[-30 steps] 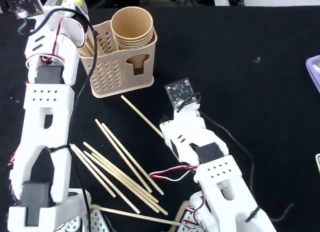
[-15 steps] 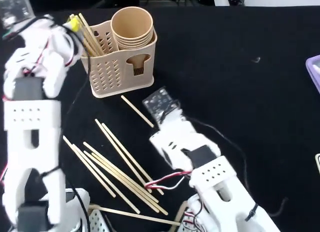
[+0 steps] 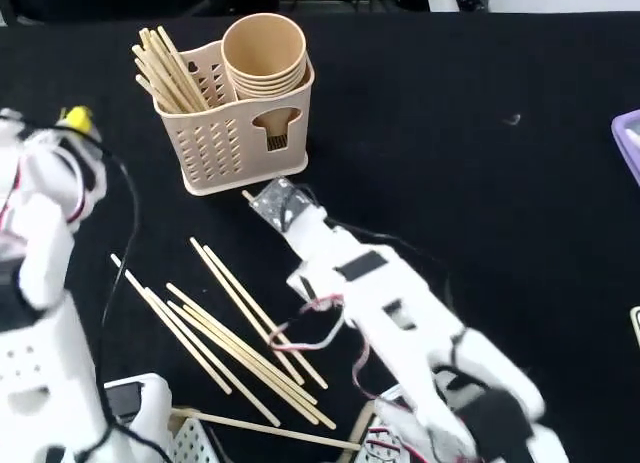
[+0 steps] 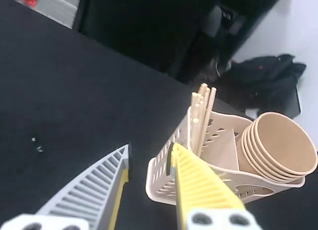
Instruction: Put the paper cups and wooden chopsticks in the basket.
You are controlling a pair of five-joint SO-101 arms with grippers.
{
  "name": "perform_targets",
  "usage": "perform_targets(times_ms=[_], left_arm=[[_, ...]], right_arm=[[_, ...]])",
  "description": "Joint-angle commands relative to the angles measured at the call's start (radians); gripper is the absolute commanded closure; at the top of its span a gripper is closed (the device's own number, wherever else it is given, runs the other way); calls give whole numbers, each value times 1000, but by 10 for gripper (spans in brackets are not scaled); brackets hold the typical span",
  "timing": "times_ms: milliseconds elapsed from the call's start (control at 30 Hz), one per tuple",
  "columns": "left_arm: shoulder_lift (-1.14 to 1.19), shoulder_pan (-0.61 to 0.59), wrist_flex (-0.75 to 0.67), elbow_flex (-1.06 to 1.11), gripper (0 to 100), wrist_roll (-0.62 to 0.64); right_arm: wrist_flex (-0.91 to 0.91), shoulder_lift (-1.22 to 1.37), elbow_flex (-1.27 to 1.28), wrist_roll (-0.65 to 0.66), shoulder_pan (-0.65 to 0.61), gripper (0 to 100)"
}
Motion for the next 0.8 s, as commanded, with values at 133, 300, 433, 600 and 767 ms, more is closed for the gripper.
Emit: perform_targets(times_ms=[133,300,433,600,767], left_arm=[[-236,-47,-51,166,852,-2],[-397,-44,-92,390,852,-117],[-499,-47,-170,651,852,-183],[-572,-88,-450,1023,852,-276],[-557,-130,-582,1214,852,-183]], right_arm=[[-18,179,-143,12,-15,776],[-18,179,-143,11,-15,966],[-8,151,-142,5,-12,985],[83,-94,-68,5,-14,988],[190,-506,18,5,11,987]])
